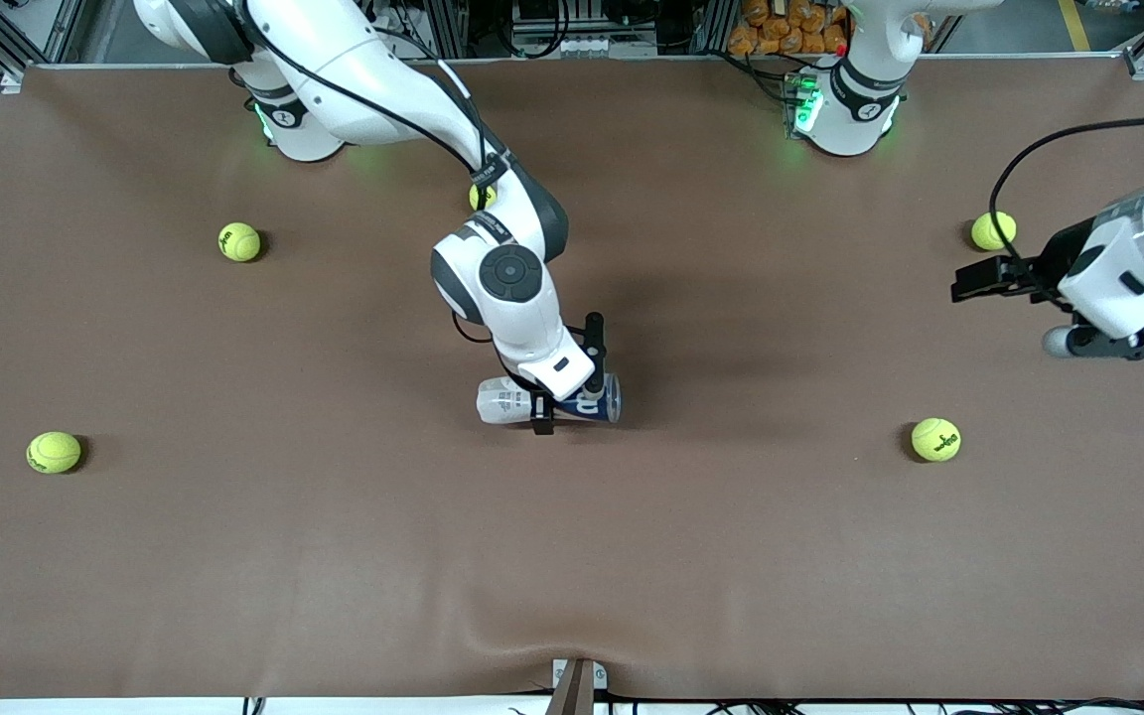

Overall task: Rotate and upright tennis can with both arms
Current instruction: 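Carry the can to mid-table while the left gripper reaches its base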

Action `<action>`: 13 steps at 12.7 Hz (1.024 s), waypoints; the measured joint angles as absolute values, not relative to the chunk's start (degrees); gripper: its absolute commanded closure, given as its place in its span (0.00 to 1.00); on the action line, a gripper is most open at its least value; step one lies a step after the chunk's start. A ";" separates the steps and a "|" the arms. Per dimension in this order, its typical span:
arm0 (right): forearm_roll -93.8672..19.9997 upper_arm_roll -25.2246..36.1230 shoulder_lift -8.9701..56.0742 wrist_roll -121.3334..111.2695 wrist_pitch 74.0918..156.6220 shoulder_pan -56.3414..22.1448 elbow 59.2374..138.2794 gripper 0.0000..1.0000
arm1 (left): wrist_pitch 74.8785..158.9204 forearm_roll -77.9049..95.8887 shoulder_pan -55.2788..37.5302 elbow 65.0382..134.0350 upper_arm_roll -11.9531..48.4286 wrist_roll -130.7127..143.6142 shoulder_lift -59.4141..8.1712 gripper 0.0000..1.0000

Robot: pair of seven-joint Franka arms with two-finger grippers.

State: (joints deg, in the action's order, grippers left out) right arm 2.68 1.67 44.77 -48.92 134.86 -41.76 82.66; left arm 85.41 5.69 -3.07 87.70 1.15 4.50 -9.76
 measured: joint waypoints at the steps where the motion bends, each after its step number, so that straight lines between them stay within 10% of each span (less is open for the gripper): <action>1: 3.45 1.67 45.70 -48.99 135.37 -42.39 82.58 0.36 | 85.45 6.46 -3.16 87.73 1.24 4.50 -10.68 0.00; 4: 4.77 1.78 48.14 -48.99 136.59 -43.46 81.76 0.00 | 85.67 9.29 -3.23 87.79 1.39 4.50 -13.78 0.00; 13: 5.69 1.93 48.76 -49.04 141.38 -43.77 80.39 0.00 | 91.28 24.85 -5.01 87.87 1.56 4.50 -22.31 0.00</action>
